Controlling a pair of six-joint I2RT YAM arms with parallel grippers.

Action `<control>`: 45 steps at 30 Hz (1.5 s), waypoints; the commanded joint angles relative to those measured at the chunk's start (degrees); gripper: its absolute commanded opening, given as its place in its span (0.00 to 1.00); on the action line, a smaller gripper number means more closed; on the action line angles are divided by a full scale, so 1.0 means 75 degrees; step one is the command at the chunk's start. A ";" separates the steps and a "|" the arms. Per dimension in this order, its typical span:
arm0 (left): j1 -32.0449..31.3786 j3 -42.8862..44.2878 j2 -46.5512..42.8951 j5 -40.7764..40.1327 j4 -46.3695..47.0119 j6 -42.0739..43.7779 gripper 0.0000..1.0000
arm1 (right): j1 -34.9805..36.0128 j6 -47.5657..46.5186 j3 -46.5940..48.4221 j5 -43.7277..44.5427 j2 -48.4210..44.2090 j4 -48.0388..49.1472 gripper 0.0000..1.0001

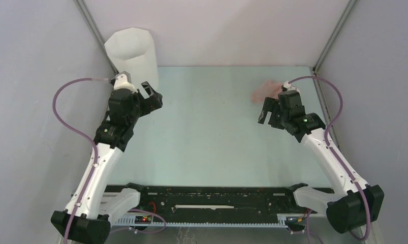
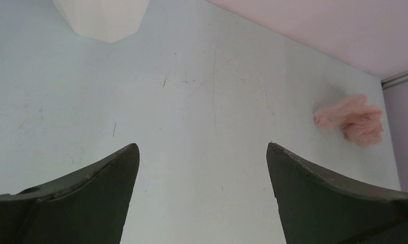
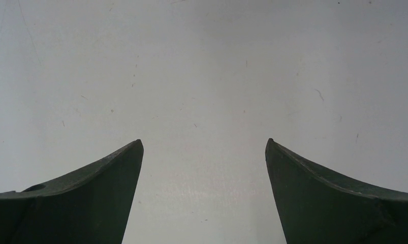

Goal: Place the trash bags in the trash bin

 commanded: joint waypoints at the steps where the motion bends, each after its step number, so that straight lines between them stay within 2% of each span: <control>1: 0.0134 0.0101 0.0098 0.0040 0.0454 -0.0564 1.00 | 0.0141 0.0014 -0.0015 0.0297 -0.0283 0.0120 1.00; 5: 0.0589 0.0375 0.0398 0.0251 0.0378 -0.1391 1.00 | 0.0127 0.0086 -0.0011 0.0264 -0.0258 -0.0003 1.00; 8: 0.1293 0.0654 0.0801 0.0586 0.0246 -0.2223 1.00 | 0.0127 0.0265 -0.0012 0.0309 -0.0281 -0.0146 1.00; 12: 0.1908 0.1511 0.1623 0.0958 0.0253 -0.2955 1.00 | 0.0151 0.0187 -0.0008 0.0129 -0.0406 -0.0185 1.00; 16: 0.2026 0.2281 0.2494 0.1184 0.0718 -0.3321 1.00 | 0.0125 0.0189 -0.0044 0.0197 -0.0442 -0.0027 1.00; 20: 0.1968 0.2632 0.3477 0.1930 0.1226 -0.3272 1.00 | -0.0281 -0.0113 0.0017 -0.0190 0.0038 0.0349 1.00; 28: 0.0897 0.1671 0.3582 0.2108 0.1343 -0.2158 1.00 | -0.2147 -0.0024 0.1115 -0.1076 0.1916 0.0710 1.00; 31: 0.0619 0.1470 0.3437 0.2405 0.1162 -0.1392 1.00 | -0.2228 -0.0065 0.1769 -0.1019 0.2920 0.0906 1.00; 37: 0.0195 0.1686 0.3380 0.2408 -0.0116 0.0753 1.00 | -0.2752 -0.0029 0.3880 -0.0863 0.5200 0.0497 0.95; 42: 0.0123 0.1613 0.3427 0.2707 -0.0506 0.1478 1.00 | -0.2789 -0.0346 0.6150 -0.0481 0.7238 -0.0234 0.92; 45: 0.0039 0.1949 0.3536 0.2398 -0.1115 0.1904 1.00 | -0.2636 -0.0559 0.7353 0.0016 0.8137 -0.0874 0.90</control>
